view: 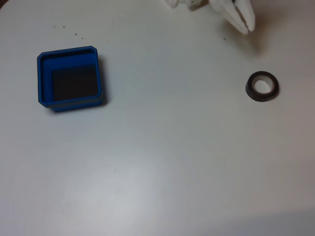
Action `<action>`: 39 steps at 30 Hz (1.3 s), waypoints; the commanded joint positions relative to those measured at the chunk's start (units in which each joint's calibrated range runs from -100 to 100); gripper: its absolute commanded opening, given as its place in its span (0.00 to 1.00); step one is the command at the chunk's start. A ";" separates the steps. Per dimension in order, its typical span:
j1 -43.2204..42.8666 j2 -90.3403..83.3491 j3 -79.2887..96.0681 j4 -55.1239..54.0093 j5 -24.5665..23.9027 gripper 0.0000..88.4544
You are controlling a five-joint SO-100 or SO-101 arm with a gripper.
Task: Pick the black tape roll and drop it in the blue box
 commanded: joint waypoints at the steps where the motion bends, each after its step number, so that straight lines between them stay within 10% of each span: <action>1: -0.39 5.57 -3.06 -0.73 -0.06 0.01; 28: 0.39 60.34 -41.69 0.26 -5.05 0.01; 39: 0.39 61.68 -62.36 28.98 -5.23 0.01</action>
